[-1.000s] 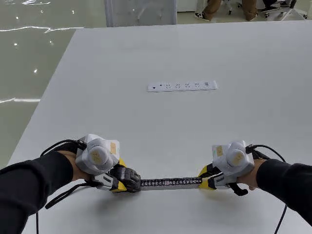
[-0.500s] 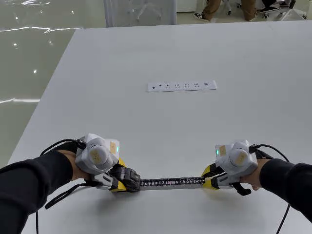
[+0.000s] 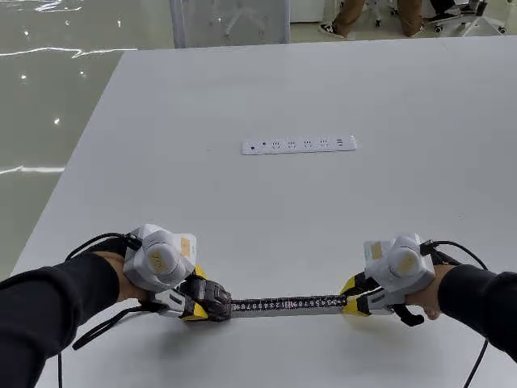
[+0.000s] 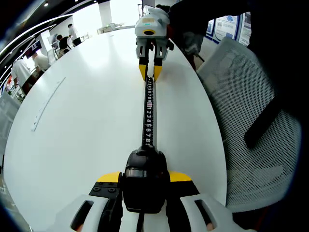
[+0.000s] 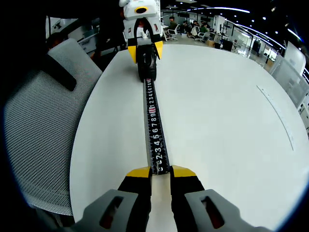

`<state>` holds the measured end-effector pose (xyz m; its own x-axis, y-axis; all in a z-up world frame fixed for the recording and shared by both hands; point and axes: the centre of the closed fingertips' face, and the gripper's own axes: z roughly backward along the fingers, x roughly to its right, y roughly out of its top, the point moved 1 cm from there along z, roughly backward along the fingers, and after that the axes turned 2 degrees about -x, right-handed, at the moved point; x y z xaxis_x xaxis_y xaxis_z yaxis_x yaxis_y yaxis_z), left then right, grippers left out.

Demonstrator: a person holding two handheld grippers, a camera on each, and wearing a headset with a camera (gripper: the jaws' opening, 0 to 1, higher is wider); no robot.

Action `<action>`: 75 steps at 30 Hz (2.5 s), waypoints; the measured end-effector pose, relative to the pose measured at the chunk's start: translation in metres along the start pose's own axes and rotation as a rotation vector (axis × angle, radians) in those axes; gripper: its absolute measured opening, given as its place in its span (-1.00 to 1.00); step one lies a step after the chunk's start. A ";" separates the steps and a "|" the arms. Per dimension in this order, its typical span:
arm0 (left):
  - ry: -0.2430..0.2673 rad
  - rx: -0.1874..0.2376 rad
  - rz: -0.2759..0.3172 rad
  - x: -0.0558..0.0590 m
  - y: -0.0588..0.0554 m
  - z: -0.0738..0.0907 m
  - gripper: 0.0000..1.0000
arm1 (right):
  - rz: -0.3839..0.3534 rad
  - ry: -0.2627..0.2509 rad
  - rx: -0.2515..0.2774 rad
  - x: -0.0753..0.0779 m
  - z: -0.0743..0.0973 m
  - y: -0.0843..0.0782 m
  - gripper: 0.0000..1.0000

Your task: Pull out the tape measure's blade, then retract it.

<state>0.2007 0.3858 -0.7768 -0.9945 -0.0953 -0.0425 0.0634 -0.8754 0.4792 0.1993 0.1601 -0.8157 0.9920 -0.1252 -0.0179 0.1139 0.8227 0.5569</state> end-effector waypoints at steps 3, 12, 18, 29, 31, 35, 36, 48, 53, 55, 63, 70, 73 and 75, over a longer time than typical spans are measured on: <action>-0.004 -0.001 0.002 0.000 0.000 0.000 -0.39 | -0.003 -0.002 -0.002 0.000 0.001 -0.001 -0.80; -0.006 -0.008 0.001 0.000 -0.001 0.000 -0.39 | -0.013 -0.006 -0.007 0.001 0.007 -0.009 -0.80; -0.007 -0.007 0.003 0.000 -0.001 0.000 -0.39 | -0.018 -0.010 -0.015 0.001 0.010 -0.014 -0.80; -0.007 -0.004 0.005 0.000 -0.001 0.000 -0.39 | -0.028 -0.017 -0.019 0.003 0.013 -0.020 -0.80; -0.006 -0.002 0.007 0.000 -0.001 0.000 -0.39 | -0.032 -0.016 -0.020 0.003 0.014 -0.020 -0.80; -0.007 -0.002 0.007 0.000 -0.001 0.000 -0.39 | -0.033 -0.017 -0.024 0.003 0.016 -0.023 -0.80; -0.007 -0.002 0.007 0.000 -0.001 0.000 -0.39 | -0.033 -0.018 -0.025 0.003 0.016 -0.024 -0.80; -0.007 -0.001 0.008 -0.001 -0.001 -0.001 -0.39 | -0.045 -0.019 -0.034 0.005 0.020 -0.030 -0.80; -0.005 0.000 0.008 -0.001 0.000 -0.001 -0.39 | -0.043 -0.018 -0.036 0.005 0.020 -0.030 -0.80; -0.004 0.001 0.009 0.000 0.000 -0.001 -0.39 | -0.044 -0.018 -0.036 0.005 0.020 -0.030 -0.79; -0.003 0.004 0.009 -0.001 0.000 -0.001 -0.39 | -0.048 -0.017 -0.034 0.005 0.020 -0.030 -0.79; 0.007 0.012 0.015 -0.001 0.001 -0.001 -0.39 | -0.029 -0.018 -0.048 0.005 0.019 -0.029 -0.78; 0.015 0.012 0.015 -0.001 0.000 -0.001 -0.38 | -0.011 -0.012 -0.068 0.005 0.018 -0.029 -0.77; 0.016 0.014 0.017 -0.001 0.001 -0.001 -0.38 | -0.002 -0.010 -0.075 0.004 0.019 -0.029 -0.76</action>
<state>0.2018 0.3850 -0.7771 -0.9918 -0.1184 -0.0484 0.0795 -0.8670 0.4919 0.1992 0.1255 -0.8165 0.9911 -0.1323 -0.0111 0.1205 0.8614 0.4934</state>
